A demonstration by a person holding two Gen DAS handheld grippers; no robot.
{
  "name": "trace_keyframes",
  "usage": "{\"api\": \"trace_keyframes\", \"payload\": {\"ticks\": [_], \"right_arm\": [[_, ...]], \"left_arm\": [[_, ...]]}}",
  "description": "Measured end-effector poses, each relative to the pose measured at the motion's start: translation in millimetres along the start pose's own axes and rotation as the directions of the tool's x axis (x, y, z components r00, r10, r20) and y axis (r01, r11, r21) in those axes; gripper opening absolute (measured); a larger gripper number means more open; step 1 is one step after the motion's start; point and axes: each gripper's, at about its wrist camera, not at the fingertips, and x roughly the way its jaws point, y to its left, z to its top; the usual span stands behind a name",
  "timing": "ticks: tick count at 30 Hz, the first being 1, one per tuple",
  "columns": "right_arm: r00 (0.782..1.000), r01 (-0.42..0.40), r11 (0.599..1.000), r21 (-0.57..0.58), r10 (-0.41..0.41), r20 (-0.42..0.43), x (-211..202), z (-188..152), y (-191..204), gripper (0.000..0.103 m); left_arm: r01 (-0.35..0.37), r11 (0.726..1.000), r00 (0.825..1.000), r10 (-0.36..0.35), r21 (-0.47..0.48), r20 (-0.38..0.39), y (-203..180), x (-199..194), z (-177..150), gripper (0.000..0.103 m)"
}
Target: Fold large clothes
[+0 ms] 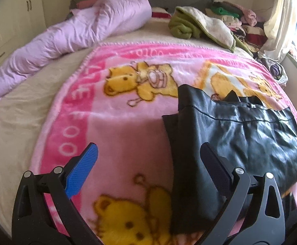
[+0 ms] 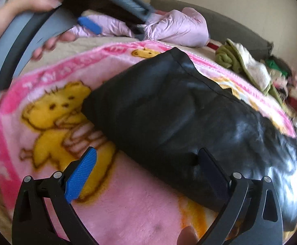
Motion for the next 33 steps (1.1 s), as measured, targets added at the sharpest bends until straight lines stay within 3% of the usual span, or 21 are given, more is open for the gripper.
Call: {"api": "trace_keyframes", "payload": {"ticks": [6,18,22,25,29,33], "right_arm": [[0.985,0.17,0.976,-0.138,-0.171,0.0,19.4,-3.8,18.6,0.099],[0.967,0.251,0.95,-0.185,-0.256,-0.005,54.3,19.8,13.6,0.096],[0.963,0.267,0.939,-0.218,-0.251,0.097,37.8,20.1,18.6,0.054],[0.955,0.282,0.931,-0.233,-0.247,0.166,22.1,15.8,20.9,0.035],[0.943,0.299,0.931,-0.21,-0.253,0.218,2.4,12.2,15.0,0.026],[0.939,0.273,0.952,-0.137,-0.233,0.254,-20.0,12.1,-0.8,0.023]], "left_arm": [[0.02,1.0,1.0,-0.02,-0.004,-0.021,-9.2,23.7,6.2,0.094],[0.031,1.0,0.997,-0.031,-0.002,-0.072,-13.6,49.1,12.3,0.094],[0.054,0.998,0.993,-0.055,-0.015,-0.103,-12.9,53.3,12.3,0.094],[0.092,0.995,0.988,-0.096,-0.038,-0.121,-13.2,52.5,10.3,0.094],[0.141,0.989,0.982,-0.145,-0.041,-0.122,-23.9,45.3,7.2,0.094],[0.226,0.971,0.96,-0.235,-0.073,-0.15,-35.4,40.6,3.7,0.094]]}}
